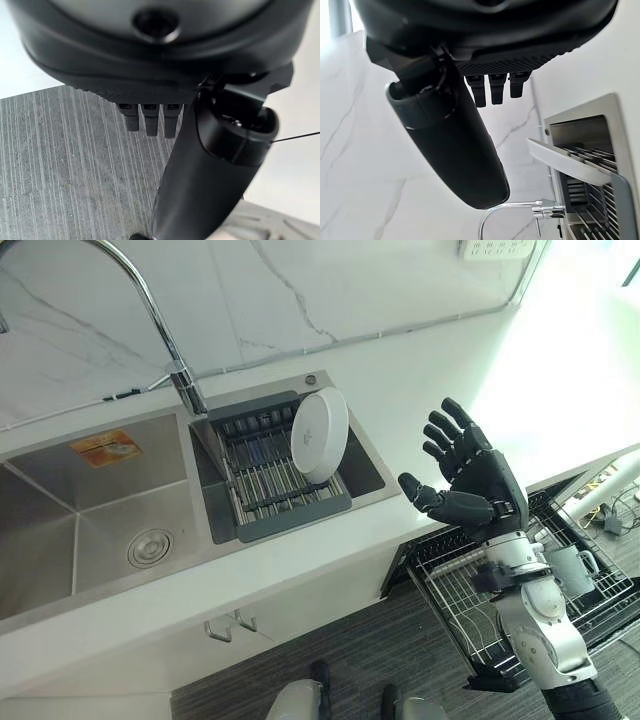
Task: Place the dishes in the dishwasher.
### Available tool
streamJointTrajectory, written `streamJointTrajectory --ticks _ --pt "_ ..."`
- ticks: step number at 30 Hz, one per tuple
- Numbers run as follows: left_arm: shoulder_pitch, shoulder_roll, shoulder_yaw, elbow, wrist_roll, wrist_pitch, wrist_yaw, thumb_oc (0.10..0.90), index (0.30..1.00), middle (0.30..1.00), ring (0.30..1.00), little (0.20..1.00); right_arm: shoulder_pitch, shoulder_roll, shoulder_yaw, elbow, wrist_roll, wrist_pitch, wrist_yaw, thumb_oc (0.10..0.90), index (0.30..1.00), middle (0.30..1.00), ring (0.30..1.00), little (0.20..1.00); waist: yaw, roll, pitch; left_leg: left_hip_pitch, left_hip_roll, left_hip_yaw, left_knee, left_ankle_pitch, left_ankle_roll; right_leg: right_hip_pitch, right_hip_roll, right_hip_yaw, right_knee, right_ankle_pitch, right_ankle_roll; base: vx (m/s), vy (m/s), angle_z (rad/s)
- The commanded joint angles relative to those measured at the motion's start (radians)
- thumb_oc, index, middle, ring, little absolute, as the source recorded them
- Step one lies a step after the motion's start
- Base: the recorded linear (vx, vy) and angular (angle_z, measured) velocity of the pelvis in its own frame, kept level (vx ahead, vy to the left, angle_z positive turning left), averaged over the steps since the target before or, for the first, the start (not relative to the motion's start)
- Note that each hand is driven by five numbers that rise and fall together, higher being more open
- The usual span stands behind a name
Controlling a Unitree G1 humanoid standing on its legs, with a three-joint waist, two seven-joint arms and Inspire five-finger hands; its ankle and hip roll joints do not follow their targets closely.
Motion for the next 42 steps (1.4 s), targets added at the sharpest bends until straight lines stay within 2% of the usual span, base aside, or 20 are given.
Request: streamJointTrajectory --ticks 1,4,5,7,16,24,32,42 --pt "0.015 0.028 -0.062 0.005 0.049 0.017 0.005 0.800 0.900 0.900 0.900 0.900 -0.119 -0.013 -0.063 -0.085 0.037 -0.037 -0.034 0.800 0.900 0.900 0.900 0.900 0.022 0.017 -0.053 -0.008 0.027 -0.070 0.015 -0.143 -0.055 -0.007 -0.069 -0.054 0.010 -0.066 0.085 0.15 0.015 0.00" --pt "0.020 0.034 -0.072 0.011 0.047 0.024 0.005 0.800 0.900 0.900 0.900 0.900 -0.153 -0.009 -0.069 -0.051 0.086 -0.013 -0.058 0.800 0.900 0.900 0.900 0.900 0.033 0.015 -0.060 0.006 0.023 -0.078 0.015 -0.151 -0.053 -0.004 -0.073 -0.057 0.010 -0.065 0.086 0.12 0.013 0.00" --pt "0.022 0.036 -0.076 0.010 0.047 0.032 0.005 0.800 0.900 0.900 0.900 0.900 -0.169 -0.002 -0.070 -0.032 0.168 -0.003 -0.048 0.800 0.900 0.900 0.900 0.900 0.039 0.013 -0.065 0.012 0.021 -0.081 0.015 -0.155 -0.053 -0.004 -0.075 -0.058 0.010 -0.064 0.088 0.11 0.013 0.03" --pt "0.024 0.038 -0.085 0.010 0.041 0.037 0.007 0.800 0.900 0.900 0.900 0.900 -0.189 0.014 -0.068 -0.015 0.205 0.010 -0.051 0.800 0.900 0.900 0.900 0.900 0.046 0.012 -0.067 0.017 0.018 -0.088 0.015 -0.157 -0.051 -0.002 -0.078 -0.061 0.010 -0.063 0.088 0.11 0.004 0.01" --pt "0.034 0.058 -0.089 0.022 0.057 0.039 -0.004 0.800 0.900 0.900 0.900 0.900 -0.324 0.029 -0.053 0.075 0.130 0.040 -0.138 0.800 0.900 0.900 0.900 0.900 0.084 0.014 -0.071 0.025 0.004 -0.114 0.015 -0.164 -0.046 0.009 -0.088 -0.086 0.010 -0.063 0.087 0.06 -0.002 0.05" --pt "0.044 0.076 -0.099 0.023 0.067 0.038 -0.014 0.800 0.900 0.900 0.900 0.900 -0.412 0.019 -0.051 0.180 0.104 0.030 -0.212 0.800 0.900 0.900 0.900 0.900 0.107 0.020 -0.076 0.029 -0.007 -0.131 0.015 -0.165 -0.043 0.023 -0.099 -0.107 0.010 -0.063 0.089 0.03 -0.001 0.15" --pt "0.055 0.094 -0.105 0.004 0.057 0.071 -0.052 0.800 0.900 0.900 0.900 0.900 -0.497 0.030 -0.035 0.300 0.090 0.012 -0.283 0.800 0.900 0.900 0.900 0.900 0.134 0.031 -0.080 0.035 -0.018 -0.144 0.015 -0.162 -0.038 0.037 -0.107 -0.127 0.010 -0.063 0.088 0.02 0.008 0.09" --pt "0.052 0.095 -0.123 0.008 0.047 0.075 -0.056 0.800 0.900 0.900 0.900 0.900 -0.531 0.032 -0.024 0.415 0.131 0.017 -0.275 0.800 0.900 0.900 0.900 0.900 0.150 0.033 -0.077 0.030 -0.018 -0.158 0.015 -0.155 -0.045 0.044 -0.104 -0.137 0.010 -0.067 0.083 0.00 -0.005 0.03"
